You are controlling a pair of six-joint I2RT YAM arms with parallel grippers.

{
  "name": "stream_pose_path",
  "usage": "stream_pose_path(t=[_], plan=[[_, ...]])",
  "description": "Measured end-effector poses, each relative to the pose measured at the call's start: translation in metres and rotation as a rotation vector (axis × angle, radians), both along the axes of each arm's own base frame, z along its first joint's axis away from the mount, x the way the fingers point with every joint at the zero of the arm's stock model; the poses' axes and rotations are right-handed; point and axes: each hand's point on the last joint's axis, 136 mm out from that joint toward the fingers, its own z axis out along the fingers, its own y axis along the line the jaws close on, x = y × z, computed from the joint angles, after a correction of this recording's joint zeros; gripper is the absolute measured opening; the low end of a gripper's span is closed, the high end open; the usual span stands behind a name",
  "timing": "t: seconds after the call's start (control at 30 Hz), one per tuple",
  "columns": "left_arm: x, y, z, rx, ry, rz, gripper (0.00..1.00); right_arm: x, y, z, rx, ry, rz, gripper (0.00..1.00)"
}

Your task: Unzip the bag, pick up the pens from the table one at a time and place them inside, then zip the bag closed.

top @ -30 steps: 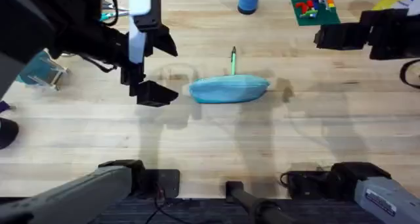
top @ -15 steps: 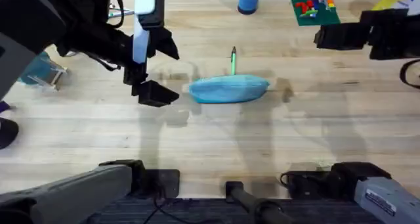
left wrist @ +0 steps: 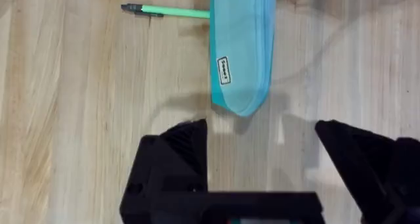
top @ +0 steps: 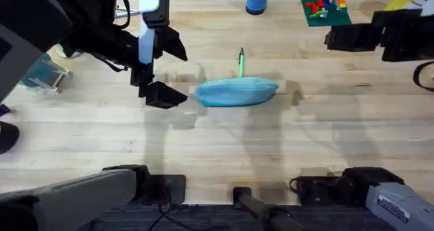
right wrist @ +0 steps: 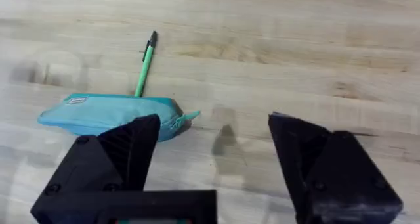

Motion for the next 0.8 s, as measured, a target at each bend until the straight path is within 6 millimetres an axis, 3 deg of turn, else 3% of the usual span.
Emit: stream_pose_path(t=[0.8], plan=[[0.023,-0.022,-0.053,-0.165,0.202,-0.017,0.993,0.000,0.000,0.000,0.000,0.000,0.000,0.995]])
